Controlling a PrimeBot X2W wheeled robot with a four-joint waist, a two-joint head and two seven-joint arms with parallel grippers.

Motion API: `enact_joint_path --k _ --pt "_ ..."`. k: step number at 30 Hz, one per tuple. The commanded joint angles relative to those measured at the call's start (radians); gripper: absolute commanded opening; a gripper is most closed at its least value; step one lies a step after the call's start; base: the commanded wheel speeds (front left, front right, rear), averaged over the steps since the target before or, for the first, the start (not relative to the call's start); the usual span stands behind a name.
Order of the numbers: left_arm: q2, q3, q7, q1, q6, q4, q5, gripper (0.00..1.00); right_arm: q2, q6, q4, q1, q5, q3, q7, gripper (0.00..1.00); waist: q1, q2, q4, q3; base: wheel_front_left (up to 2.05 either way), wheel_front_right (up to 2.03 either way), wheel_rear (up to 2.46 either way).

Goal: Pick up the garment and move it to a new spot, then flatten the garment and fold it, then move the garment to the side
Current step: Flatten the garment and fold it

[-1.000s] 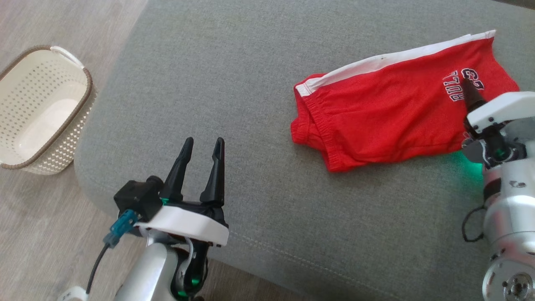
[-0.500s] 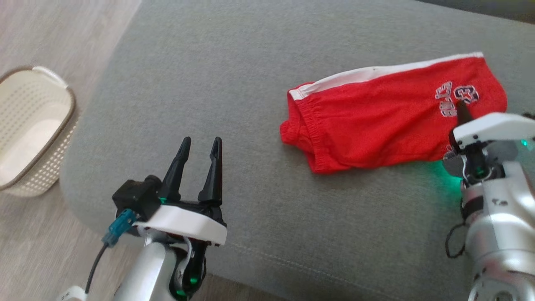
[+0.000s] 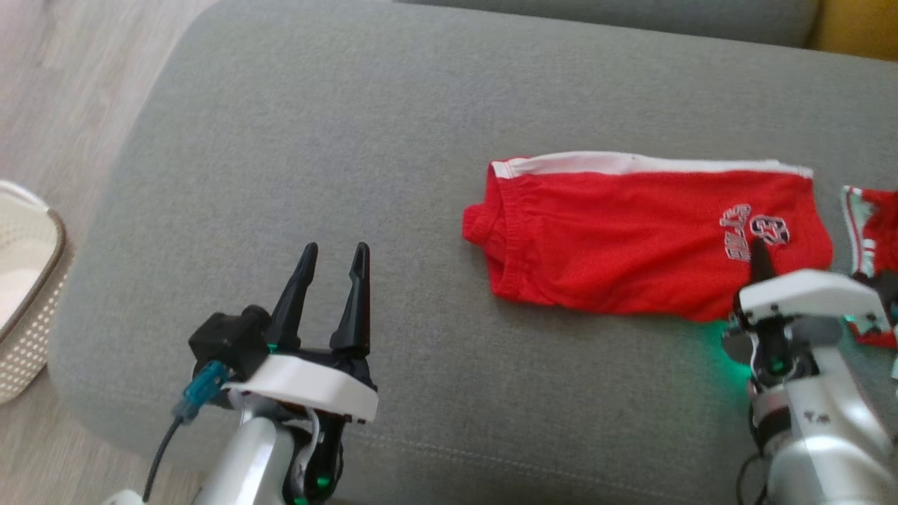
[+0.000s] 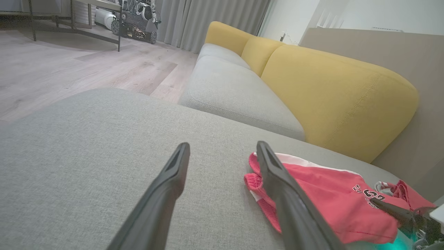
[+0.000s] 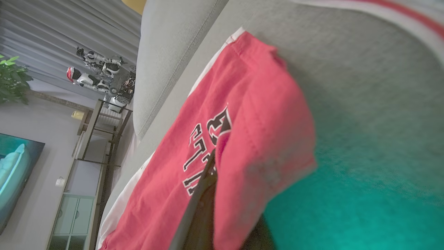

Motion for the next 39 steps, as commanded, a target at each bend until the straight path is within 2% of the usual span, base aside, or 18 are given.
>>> enact_joint_path --k 1,7,16,27,34,39 --pt "0.004 0.039 -0.006 -0.013 -0.002 -0.030 0.013 1.00 0.011 -0.001 -0.031 0.013 0.013 0.027 -0.017 0.00 0.0000 0.0000 -0.013 -0.011 0.00 0.00 0.00" --pt "0.004 0.033 -0.006 -0.004 -0.008 -0.024 0.017 1.00 0.011 -0.001 -0.069 0.074 0.021 0.049 -0.058 0.00 0.0000 0.0000 -0.032 -0.019 0.00 0.00 0.00" --pt "0.004 0.017 -0.006 -0.006 -0.009 -0.017 0.018 1.00 0.011 -0.001 -0.105 0.027 -0.054 0.128 -0.135 0.00 0.0000 0.0000 -0.022 -0.034 0.00 0.00 0.00" --pt "0.004 0.013 -0.006 0.000 -0.008 -0.014 0.013 1.00 0.011 -0.001 -0.261 0.035 0.041 0.457 -0.158 0.00 0.0000 0.0000 0.035 -0.038 0.00 0.00 0.00" --pt "0.004 0.005 -0.006 -0.001 -0.004 -0.014 0.005 1.00 0.011 -0.001 -0.271 0.038 0.074 0.604 -0.158 0.00 0.0000 0.0000 0.075 -0.037 0.00 0.00 0.00" --pt "0.004 0.003 -0.006 0.002 -0.001 -0.015 0.000 1.00 0.011 -0.001 -0.234 0.034 0.064 0.664 -0.163 0.00 0.0000 0.0000 0.092 -0.032 0.00 0.00 0.00"
